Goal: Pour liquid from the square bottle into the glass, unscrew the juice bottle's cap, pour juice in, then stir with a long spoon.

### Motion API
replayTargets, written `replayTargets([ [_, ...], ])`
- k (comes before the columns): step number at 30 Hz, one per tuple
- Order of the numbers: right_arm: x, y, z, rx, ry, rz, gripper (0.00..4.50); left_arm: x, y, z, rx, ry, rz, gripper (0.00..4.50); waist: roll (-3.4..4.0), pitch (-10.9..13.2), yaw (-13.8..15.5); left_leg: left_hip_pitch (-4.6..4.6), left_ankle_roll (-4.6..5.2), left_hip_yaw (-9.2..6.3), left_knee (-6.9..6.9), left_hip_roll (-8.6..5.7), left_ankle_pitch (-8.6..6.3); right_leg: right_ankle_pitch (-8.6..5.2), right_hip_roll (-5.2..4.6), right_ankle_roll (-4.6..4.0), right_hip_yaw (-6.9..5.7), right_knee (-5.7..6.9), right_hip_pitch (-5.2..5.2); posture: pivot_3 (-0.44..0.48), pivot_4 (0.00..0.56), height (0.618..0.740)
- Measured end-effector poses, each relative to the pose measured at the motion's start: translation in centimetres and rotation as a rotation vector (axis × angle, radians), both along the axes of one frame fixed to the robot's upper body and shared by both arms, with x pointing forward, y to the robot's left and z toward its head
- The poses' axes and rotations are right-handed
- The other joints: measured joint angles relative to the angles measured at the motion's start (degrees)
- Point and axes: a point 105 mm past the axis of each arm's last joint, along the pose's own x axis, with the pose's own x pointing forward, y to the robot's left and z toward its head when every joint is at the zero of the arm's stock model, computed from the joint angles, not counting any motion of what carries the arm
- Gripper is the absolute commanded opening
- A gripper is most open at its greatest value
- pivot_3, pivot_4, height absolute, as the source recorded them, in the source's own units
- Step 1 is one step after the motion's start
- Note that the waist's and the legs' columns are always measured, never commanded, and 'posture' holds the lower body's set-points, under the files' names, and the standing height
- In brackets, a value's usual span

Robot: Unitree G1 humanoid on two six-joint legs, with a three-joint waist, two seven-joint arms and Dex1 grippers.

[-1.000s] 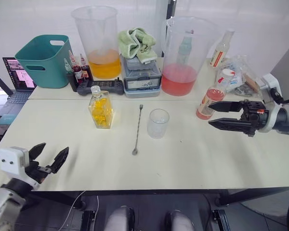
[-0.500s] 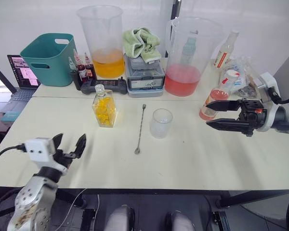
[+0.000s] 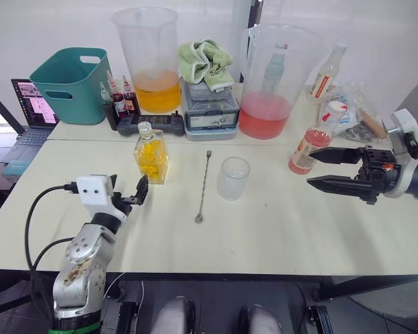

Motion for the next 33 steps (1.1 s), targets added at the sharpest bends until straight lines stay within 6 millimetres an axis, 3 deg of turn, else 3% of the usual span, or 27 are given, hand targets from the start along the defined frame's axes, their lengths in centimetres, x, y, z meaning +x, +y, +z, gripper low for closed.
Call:
replayTargets([
  [24,-1.0,-0.6,0.1,0.01,-0.019,-0.054,4.46,6.8,-1.5,1.8,0.037,-0.011,0.0,4.5,-0.03,0.0,-0.1,-0.04,0.03,-0.02,0.0,-0.01,0.01,0.03,0.01,0.03,-0.04,-0.02,-0.01,0.0,0.15,0.736],
  [29,-0.9,-0.6,0.1,0.009,-0.021,-0.057,4.5,7.4,-1.7,2.1,0.054,-0.021,0.011,3.01,-0.04,0.0,-0.1,-0.04,0.03,-0.02,0.0,0.0,0.02,0.03,0.02,0.03,-0.04,-0.01,-0.01,0.0,0.15,0.736],
  [33,-1.0,-0.6,0.1,0.008,-0.02,-0.058,4.5,7.5,-1.7,2.2,0.064,-0.028,0.015,2.85,-0.04,0.0,0.0,-0.05,0.03,-0.02,0.0,-0.02,0.02,0.05,0.01,0.05,-0.05,-0.02,0.0,0.0,0.15,0.736],
])
